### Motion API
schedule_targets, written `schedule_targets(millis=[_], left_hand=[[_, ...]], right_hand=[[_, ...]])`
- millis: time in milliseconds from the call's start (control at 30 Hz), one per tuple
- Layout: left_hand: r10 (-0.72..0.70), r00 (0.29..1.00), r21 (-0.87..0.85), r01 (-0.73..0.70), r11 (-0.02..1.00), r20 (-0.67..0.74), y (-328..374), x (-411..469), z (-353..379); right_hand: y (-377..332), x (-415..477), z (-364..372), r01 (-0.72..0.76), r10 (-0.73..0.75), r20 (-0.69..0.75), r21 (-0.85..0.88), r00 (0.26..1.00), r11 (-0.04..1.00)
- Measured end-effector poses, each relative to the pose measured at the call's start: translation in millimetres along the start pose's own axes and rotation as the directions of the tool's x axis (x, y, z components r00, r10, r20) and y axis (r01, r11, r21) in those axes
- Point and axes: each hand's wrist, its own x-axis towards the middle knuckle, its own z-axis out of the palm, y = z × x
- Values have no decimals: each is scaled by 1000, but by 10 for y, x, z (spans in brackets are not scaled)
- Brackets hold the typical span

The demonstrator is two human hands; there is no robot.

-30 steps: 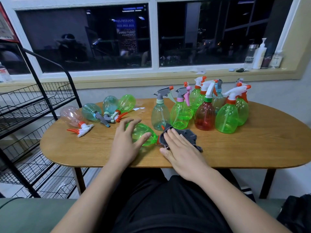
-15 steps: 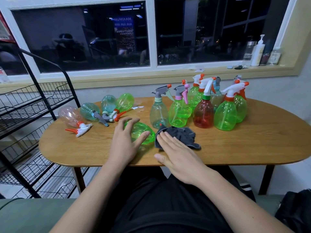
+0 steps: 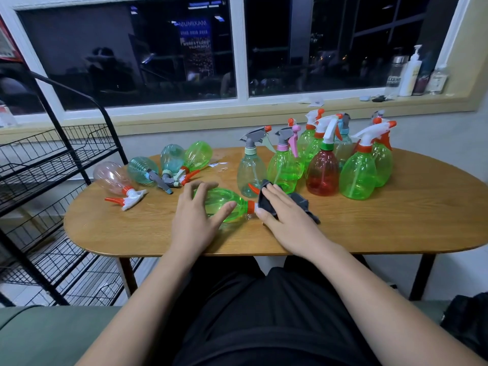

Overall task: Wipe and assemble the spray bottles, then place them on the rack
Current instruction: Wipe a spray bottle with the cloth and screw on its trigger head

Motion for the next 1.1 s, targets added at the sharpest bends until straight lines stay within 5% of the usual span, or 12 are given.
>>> schedule_targets(millis=[367,933,1100], left_hand=[[36,999,-128,-35,991,7,-46,-10,-47],[46,999,-162,-44,986,5,-54,-15,-50],[49,999,-163,-47,985,3,-48,-16,-59]], right_hand=[[-51,191,-169,-83,108,-100,225,989,971],[50,166,-234,35,-43,-72,-114,996,993],[39,189,-179,21,-17,-119,32,993,999]])
